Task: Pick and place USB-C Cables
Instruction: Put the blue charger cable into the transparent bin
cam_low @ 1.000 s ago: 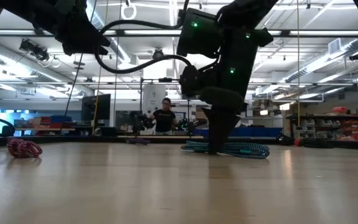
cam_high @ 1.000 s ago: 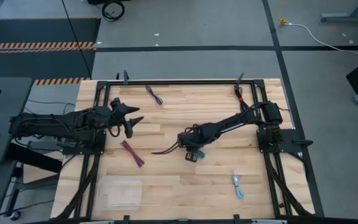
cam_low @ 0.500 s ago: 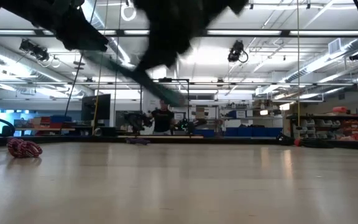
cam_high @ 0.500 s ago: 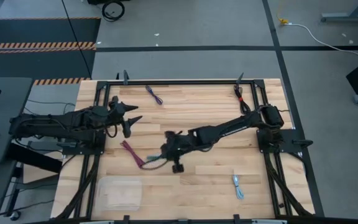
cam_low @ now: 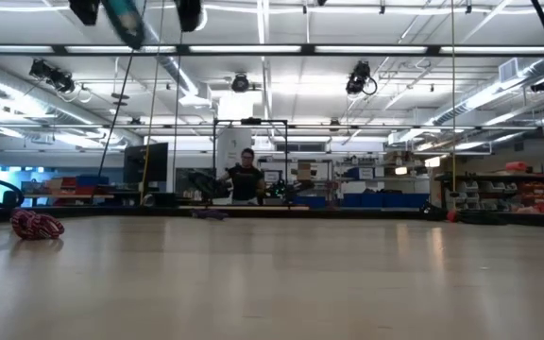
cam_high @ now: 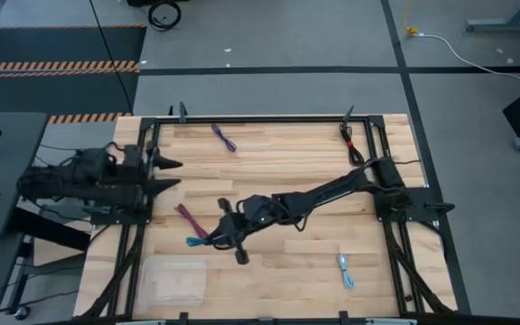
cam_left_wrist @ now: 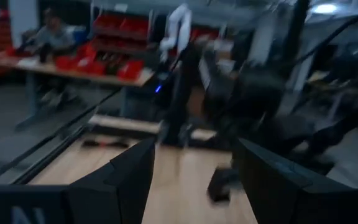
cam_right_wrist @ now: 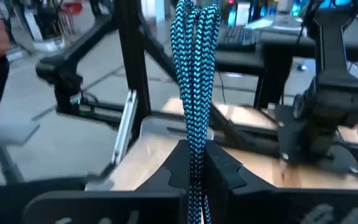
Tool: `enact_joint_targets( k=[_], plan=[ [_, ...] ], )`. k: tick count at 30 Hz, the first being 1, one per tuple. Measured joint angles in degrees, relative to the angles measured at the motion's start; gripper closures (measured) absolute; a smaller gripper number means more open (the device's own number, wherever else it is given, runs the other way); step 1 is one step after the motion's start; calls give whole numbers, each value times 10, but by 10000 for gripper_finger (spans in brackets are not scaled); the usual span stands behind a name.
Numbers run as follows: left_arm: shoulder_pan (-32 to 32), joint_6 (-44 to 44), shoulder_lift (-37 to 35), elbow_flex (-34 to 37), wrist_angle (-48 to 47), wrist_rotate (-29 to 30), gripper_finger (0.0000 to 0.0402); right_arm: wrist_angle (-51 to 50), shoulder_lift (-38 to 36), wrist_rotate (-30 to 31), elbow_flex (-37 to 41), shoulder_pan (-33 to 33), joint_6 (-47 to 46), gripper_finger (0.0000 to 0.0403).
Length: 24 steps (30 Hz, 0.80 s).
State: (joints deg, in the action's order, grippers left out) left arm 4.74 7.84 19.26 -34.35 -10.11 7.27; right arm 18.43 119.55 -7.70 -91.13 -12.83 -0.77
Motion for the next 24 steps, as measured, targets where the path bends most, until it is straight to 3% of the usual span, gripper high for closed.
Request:
enact_joint_targets(
  k=[6, 14, 19, 24],
  plan=[
    [29, -10, -20, 1, -7, 1, 170, -22, 99, -22, -143, -20, 9, 378],
    [58, 0, -21, 1, -14, -3, 170, -222, 272, -10, -432, -33, 10, 378],
    [62, 23, -23, 1, -11, -3, 170, -142, 284, -9, -404, -29, -36, 378],
    [62, 24, -24, 1, -9, -3, 170, -155, 294, -10, -408, -27, -30, 378]
  ],
)
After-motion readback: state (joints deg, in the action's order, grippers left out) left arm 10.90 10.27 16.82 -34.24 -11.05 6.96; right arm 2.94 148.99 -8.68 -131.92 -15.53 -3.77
